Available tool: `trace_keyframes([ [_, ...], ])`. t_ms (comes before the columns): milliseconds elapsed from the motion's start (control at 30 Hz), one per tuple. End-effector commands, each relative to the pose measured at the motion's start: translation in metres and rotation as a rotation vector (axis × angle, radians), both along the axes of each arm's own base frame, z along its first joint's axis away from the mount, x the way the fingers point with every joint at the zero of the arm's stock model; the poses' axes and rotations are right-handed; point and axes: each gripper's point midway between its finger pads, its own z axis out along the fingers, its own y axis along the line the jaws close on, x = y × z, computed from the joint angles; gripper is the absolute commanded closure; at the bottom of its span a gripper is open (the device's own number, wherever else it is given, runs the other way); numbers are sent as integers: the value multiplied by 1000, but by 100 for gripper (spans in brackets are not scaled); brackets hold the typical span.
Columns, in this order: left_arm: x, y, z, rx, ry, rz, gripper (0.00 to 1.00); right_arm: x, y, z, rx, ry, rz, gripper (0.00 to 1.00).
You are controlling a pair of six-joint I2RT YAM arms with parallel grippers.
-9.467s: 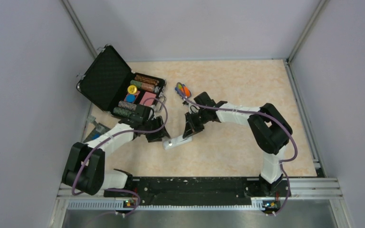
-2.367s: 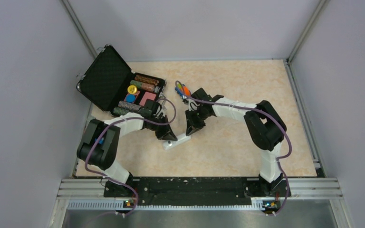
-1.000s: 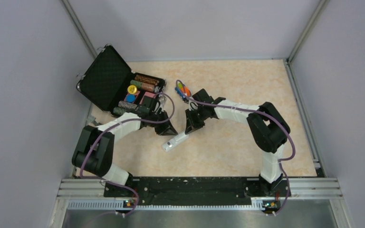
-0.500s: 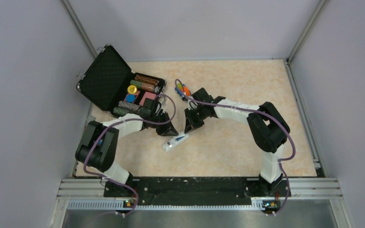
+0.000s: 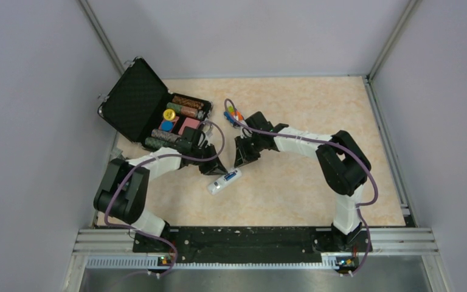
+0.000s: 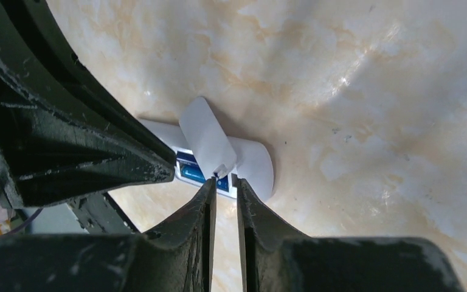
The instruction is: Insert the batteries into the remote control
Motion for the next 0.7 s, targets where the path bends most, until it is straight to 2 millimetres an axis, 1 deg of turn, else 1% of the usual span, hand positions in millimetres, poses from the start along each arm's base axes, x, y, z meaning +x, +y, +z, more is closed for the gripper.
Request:
trace_keyframes([
  [0, 14, 0, 24, -15, -100, 20, 85, 19, 13, 28, 63, -137, -49, 80],
  [133, 11, 13, 28, 47, -98, 83, 83, 26, 12, 27, 64, -189, -87, 75],
  [200, 2, 20, 28, 67, -81, 99, 81, 26, 14, 28, 71, -189, -85, 75],
  [267, -10, 22, 27, 63, -58, 90, 80, 27, 13, 24, 44, -192, -84, 78],
  [400, -36, 27, 18, 60, 1, 73, 79, 33, -1, 6, -46, -190, -154, 80],
  [500, -52, 36, 8, 89, 34, 95, 82, 40, 0, -3, -72, -186, -181, 85],
  [533, -56, 38, 6, 94, 42, 99, 83, 41, 0, -9, -90, -174, -178, 86],
  [600, -65, 39, 6, 83, 38, 89, 86, 41, 2, -16, -100, -160, -164, 91],
  [667, -73, 36, 11, 52, 19, 51, 87, 35, 1, -21, -109, -139, -144, 93],
])
